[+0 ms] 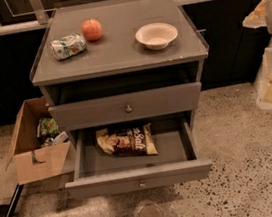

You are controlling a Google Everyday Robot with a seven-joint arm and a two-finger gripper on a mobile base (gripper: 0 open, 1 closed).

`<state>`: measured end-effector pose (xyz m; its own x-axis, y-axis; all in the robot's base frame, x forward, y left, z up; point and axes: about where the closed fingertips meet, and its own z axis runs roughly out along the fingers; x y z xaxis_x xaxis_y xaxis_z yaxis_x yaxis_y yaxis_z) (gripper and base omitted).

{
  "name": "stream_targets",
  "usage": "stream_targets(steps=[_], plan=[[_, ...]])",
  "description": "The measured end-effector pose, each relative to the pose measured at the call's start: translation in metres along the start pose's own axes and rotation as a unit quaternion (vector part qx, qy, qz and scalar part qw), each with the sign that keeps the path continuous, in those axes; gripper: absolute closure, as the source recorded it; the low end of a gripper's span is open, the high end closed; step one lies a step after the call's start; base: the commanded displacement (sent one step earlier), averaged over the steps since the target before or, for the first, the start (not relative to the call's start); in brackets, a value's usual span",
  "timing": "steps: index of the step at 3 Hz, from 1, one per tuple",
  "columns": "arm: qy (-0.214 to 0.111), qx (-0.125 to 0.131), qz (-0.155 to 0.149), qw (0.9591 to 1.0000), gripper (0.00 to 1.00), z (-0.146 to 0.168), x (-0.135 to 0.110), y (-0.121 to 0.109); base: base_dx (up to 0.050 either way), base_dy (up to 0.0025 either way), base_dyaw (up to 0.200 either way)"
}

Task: Pick brown chip bag from middle drawer and place on counter

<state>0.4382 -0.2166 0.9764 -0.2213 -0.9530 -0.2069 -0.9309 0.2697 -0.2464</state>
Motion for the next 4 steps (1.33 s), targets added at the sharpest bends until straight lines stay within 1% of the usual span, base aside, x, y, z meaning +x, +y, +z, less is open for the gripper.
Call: stream_targets(steps=[1,2,3,4], plan=[[0.000,0.000,0.000,1.0000,0.00,0.0000,0.0000,0.0000,0.040,0.00000,0.000],[0.000,0.000,0.000,1.0000,0.00,0.0000,0.0000,0.0000,0.049,0.00001,0.000],[0.000,0.000,0.000,1.0000,0.00,0.0000,0.0000,0.0000,0.000,0.00000,0.000],[-0.019,0.016,0.007,0.9997,0.00,-0.0024,0.0000,0.0009,0.000,0.00000,0.000]])
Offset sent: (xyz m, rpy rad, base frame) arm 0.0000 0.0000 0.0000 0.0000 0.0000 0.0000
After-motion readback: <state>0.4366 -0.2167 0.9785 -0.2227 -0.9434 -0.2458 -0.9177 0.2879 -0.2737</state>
